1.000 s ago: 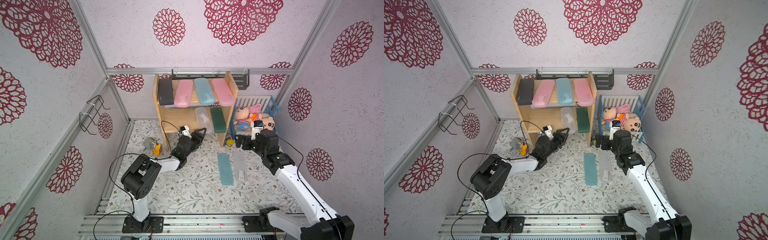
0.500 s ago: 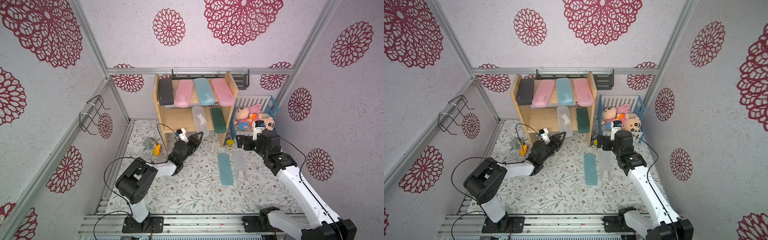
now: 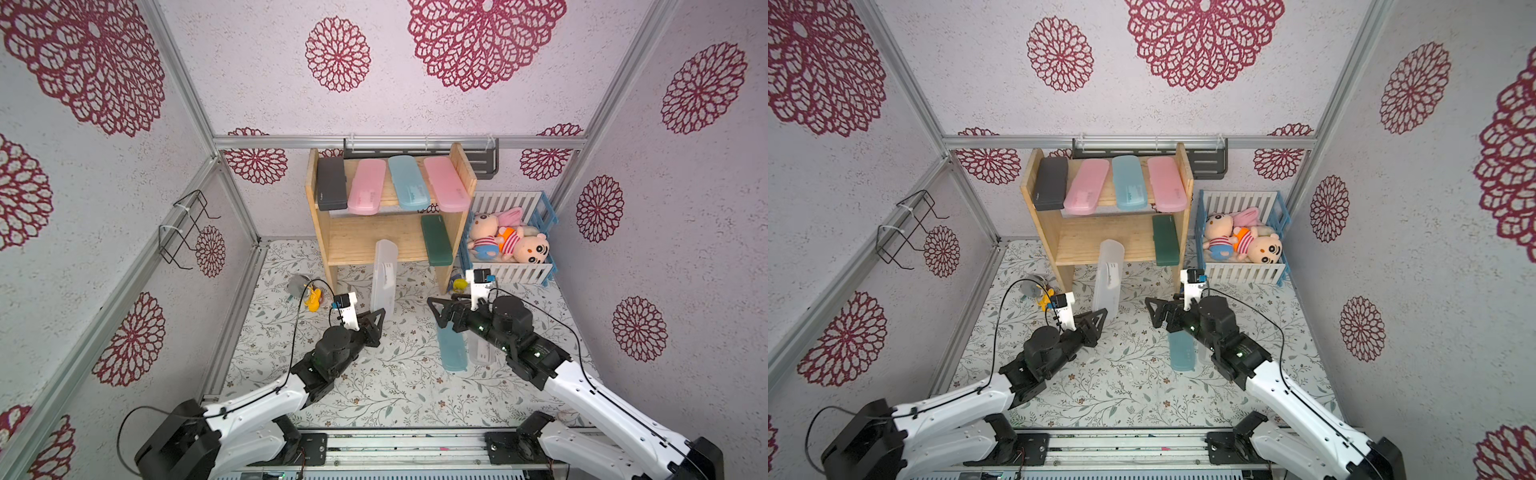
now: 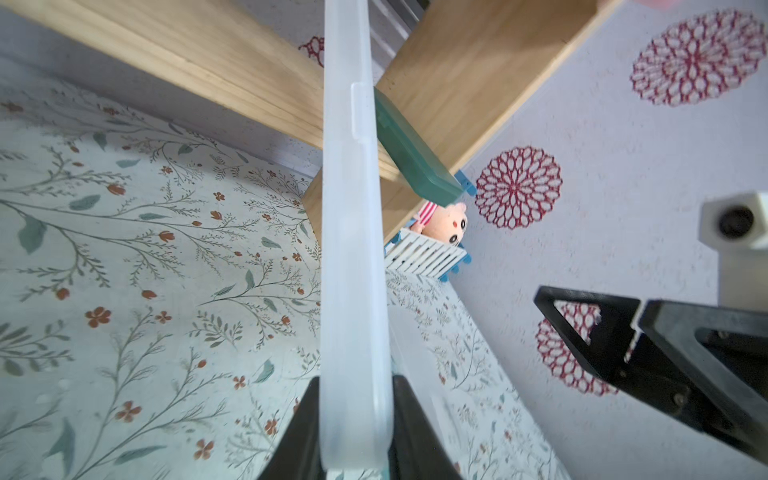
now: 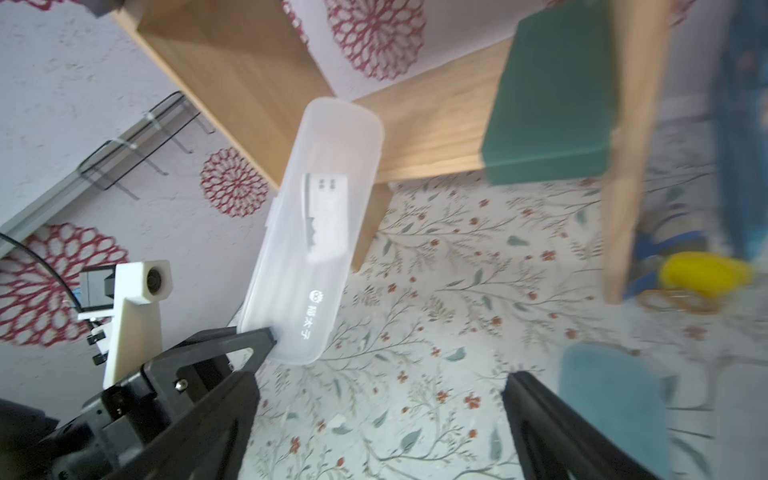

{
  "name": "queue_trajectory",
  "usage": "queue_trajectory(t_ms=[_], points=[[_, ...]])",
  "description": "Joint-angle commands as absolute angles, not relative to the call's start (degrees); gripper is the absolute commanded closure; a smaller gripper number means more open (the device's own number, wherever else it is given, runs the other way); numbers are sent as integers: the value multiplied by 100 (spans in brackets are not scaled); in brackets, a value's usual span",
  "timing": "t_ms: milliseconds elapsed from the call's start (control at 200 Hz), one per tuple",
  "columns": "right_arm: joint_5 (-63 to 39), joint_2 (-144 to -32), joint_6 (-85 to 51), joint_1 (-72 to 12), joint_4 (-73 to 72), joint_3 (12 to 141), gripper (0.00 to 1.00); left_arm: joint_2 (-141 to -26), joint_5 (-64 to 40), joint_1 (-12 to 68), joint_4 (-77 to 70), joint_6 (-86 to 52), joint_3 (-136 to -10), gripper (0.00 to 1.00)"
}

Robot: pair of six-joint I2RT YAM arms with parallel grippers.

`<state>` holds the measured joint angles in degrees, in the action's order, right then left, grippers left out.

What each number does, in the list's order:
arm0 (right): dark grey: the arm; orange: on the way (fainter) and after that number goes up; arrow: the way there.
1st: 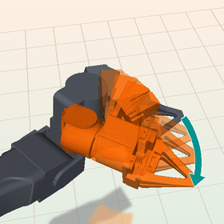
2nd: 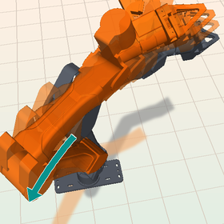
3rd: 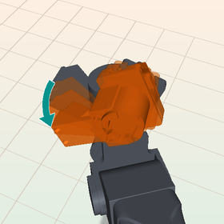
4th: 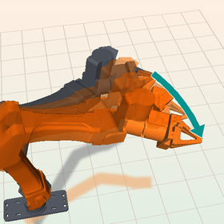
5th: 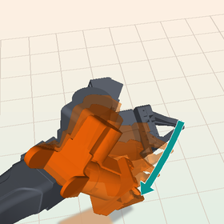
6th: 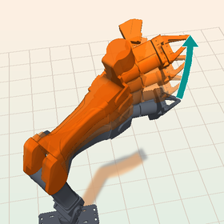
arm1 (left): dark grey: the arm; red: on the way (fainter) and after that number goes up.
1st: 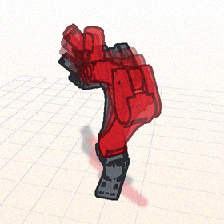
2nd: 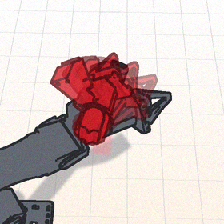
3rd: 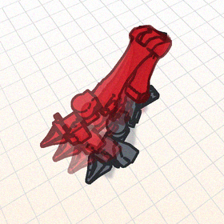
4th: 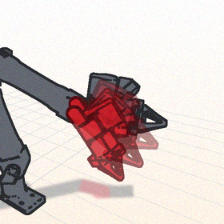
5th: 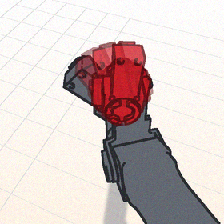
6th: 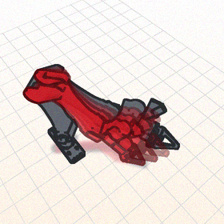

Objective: Remove the pencil cases from the shelf
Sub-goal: Pick up the pencil case from the shelf.

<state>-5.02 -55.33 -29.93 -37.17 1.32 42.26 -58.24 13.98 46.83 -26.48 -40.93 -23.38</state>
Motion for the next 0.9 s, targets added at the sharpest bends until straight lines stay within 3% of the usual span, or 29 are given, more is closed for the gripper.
queue_trajectory(t_ms=[0, 320, 895], points=[[-758, -5869, -3673, -4164, -1181, 4330, 1, -4918, 2032, 4972, -1271, -3271, -2096, 100], [-425, -7118, -4152, -5136, -1895, 4928, 1, -2869, 2991, 5632, -406, -3300, -1491, 100], [73, -8715, -4405, -5563, -1530, 6147, 1, -2246, 3599, 6203, -267, -2953, -1421, 100]])
